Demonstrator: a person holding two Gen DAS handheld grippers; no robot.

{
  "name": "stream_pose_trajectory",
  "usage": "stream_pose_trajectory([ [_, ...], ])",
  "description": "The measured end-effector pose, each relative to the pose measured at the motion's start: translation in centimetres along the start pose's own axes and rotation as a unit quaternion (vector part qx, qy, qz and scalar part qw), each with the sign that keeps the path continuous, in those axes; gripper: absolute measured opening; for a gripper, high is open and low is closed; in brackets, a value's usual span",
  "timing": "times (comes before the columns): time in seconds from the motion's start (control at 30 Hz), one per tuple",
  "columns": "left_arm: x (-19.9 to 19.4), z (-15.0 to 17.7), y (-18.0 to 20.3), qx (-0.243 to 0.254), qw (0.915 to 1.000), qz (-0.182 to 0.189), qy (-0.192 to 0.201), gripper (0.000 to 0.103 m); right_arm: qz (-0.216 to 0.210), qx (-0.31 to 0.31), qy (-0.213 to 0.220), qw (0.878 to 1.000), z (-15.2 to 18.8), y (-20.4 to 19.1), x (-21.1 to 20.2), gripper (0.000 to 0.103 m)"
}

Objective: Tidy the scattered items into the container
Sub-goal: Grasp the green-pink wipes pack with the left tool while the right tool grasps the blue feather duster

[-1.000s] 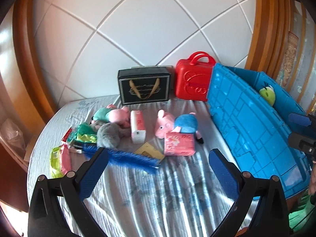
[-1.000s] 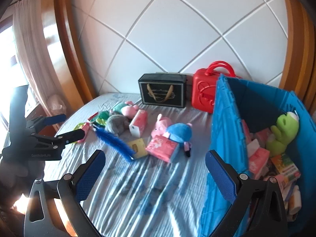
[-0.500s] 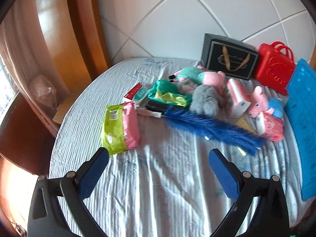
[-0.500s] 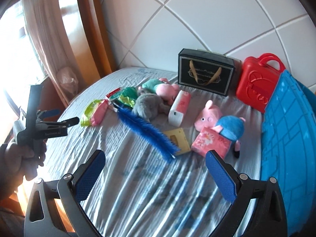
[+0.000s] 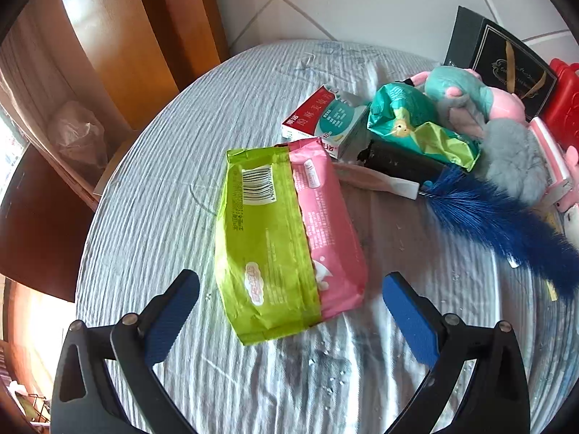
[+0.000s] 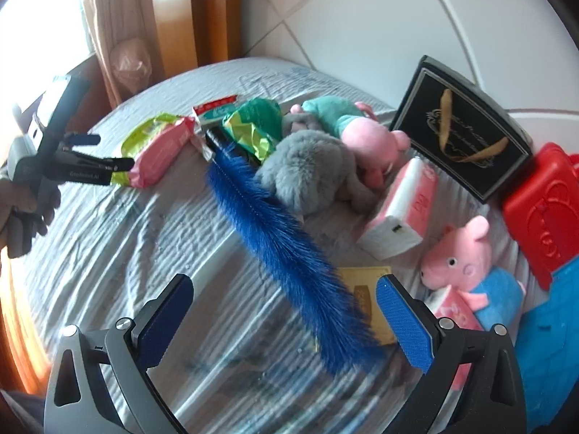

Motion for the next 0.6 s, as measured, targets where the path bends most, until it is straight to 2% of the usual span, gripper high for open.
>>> stream_pose_trajectory([
  [0.2,3.0,-0.5,0.3,0.002,0.9998,0.002,-0.019,0.103,0.020,-0.042,-0.075,0.996,-0.5,1.2,7.5,0.102],
  [0.3,3.7,-0.8,0.6,-0.002,0.9996,0.006,-0.026,0.103,0.023,-0.051,-0.096,0.994,-0.7,1.4,9.9,0.101],
  [0.37,4.2,-0.8,0.8,-0.004,0.9994,0.009,-0.034,0.103,0.021,-0.050,-0.109,0.993,-0.7,1.5,11.1,0.094],
  [0.6,5.8,-1.1,1.8,0.003,0.9982,0.005,-0.059,0.103,0.014,-0.031,-0.125,0.992,-0.3,1.6,12.9,0.085],
])
Point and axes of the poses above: each gripper's, at about its wrist camera, not at the fingertips, and x roughly the way its jaws point, y to its right, z to its underside, the point moved 8 cm from there along x, roughly the way its jaws point, and after that the axes turned 13 degrees about -z, right-handed, at the moved point
